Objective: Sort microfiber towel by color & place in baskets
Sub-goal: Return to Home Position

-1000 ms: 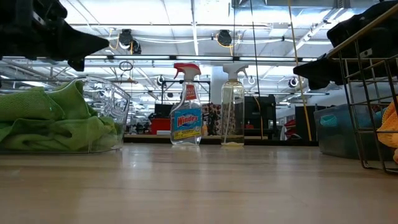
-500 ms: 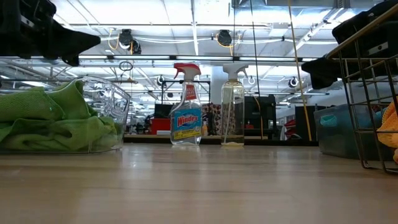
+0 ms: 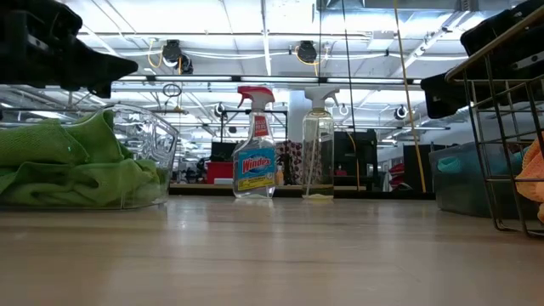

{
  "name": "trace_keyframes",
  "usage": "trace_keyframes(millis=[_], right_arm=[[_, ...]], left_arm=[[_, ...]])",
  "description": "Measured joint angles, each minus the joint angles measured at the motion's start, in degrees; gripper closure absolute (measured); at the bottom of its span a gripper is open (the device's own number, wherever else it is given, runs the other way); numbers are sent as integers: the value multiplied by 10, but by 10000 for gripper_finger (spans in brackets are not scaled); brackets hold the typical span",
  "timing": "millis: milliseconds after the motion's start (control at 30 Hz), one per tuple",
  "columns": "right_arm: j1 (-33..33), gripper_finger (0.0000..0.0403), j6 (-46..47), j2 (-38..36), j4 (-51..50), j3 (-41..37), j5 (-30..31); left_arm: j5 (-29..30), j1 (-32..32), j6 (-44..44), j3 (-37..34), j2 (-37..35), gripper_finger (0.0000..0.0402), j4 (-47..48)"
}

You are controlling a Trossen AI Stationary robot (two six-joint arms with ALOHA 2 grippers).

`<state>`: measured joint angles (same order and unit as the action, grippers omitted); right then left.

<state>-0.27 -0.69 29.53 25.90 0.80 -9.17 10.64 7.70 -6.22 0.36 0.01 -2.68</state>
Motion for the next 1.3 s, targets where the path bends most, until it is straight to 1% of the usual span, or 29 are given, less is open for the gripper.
trace_keyframes(millis=[233,300,367,433,467,567,700,867,1300], right_arm=[[-2,403,-3,-82,-58,0,4],[-2,403,-4,-108,-81,0,23],[-2,403,-4,-133,-104,0,59],[-2,403,-4,-155,-113,0,89],[-2,403,-8,-164,-115,0,94],[-2,403,-27,-189,-128,0,92],[-2,403,-36,-225,-176,0,92],[-2,403,-48,-290,-195,0,89],[0,403,-45,-295,-204,0,91]], left_arm=[[-1,0,14,0,0,401,2],[-1,0,14,0,0,401,2],[1,0,14,0,0,401,2],[11,0,14,0,0,401,2],[17,0,14,0,0,401,1],[33,0,12,0,0,401,0],[34,0,14,0,0,401,0],[34,0,14,0,0,401,0],[34,0,19,-1,2,402,1]])
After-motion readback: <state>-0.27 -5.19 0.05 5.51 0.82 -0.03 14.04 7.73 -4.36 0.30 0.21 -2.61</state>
